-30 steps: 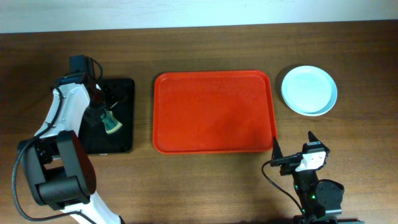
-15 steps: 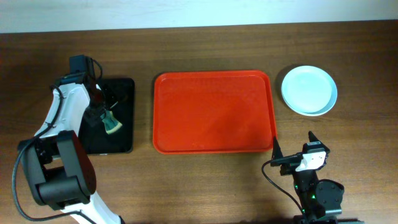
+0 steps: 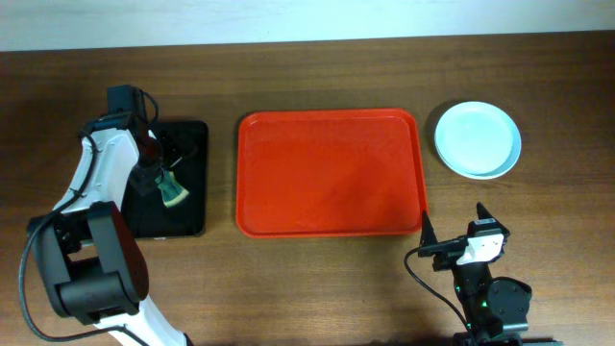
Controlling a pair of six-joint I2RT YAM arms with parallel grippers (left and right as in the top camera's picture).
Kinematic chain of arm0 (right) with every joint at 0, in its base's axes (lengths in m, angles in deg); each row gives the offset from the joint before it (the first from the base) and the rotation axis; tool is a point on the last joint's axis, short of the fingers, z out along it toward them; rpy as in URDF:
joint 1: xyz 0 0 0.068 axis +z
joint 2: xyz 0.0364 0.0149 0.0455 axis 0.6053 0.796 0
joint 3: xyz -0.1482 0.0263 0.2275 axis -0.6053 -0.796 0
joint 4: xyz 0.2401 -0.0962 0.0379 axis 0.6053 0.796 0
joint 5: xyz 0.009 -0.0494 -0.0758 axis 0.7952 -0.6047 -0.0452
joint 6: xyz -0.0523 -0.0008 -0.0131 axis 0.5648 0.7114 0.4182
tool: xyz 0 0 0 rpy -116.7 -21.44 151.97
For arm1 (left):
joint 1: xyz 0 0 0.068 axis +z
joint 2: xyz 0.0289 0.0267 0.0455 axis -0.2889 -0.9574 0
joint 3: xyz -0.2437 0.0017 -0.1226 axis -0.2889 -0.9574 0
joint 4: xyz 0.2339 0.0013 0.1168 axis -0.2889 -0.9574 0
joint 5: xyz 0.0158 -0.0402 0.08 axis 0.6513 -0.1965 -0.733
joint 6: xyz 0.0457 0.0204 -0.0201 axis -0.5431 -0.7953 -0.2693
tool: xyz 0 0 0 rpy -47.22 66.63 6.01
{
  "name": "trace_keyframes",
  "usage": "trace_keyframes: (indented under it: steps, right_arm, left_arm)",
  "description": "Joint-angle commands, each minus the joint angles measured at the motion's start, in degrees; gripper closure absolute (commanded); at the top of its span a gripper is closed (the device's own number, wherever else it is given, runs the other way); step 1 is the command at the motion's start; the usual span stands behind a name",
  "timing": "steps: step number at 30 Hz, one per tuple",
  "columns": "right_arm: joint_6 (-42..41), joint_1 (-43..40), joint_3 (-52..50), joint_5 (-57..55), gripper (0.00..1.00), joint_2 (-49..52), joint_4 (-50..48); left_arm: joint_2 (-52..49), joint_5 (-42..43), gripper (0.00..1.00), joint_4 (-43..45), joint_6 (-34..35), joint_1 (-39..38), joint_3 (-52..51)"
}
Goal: Clean dirty plates on tray and stack at the side
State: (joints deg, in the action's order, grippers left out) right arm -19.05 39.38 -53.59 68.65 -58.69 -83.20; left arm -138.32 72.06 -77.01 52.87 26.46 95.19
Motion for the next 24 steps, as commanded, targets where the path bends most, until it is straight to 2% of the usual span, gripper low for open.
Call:
trace_keyframes:
  steps: [1,5,12,13,16,21,24]
  right_arm:
    - [0.26,0.11,-0.5,-1.09,0.01,-0.66,0.09]
    - [0.26,0.11,-0.5,-1.09,0.01,-0.66,0.09]
    - [0.26,0.11,-0.5,-1.09,0.02,-0.66,0.09]
    - [0.26,0.11,-0.5,-1.09,0.01,-0.66,0.09]
    - [0.26,0.11,-0.5,-1.09,0.01,-0.66,0.09]
    - [0.28,0.11,-0.5,-1.09,0.01,-0.66,0.07]
    - [0.26,0.11,-0.5,-1.09,0.01,-0.66,0.09]
  left_arm:
    - [1.27,0.2,0.01,-0.07,-0.07,-0.02,1.01]
    - [3.54,-0.39,0.01,-0.28,-0.09,-0.02,1.01]
    - [19.06,-5.03,0.01,-0.04,-0.11,-1.07,-1.66]
    - [22.71,-6.14,0.01,1.73,-0.31,-1.49,-3.98]
    - [32.57,-5.9,0.01,10.73,-7.69,-2.99,-13.51]
    - [50.8,-0.2,0.01,27.98,-21.22,-5.68,-32.52]
    - [63.84,1.29,0.01,36.79,-25.14,-5.84,-43.23]
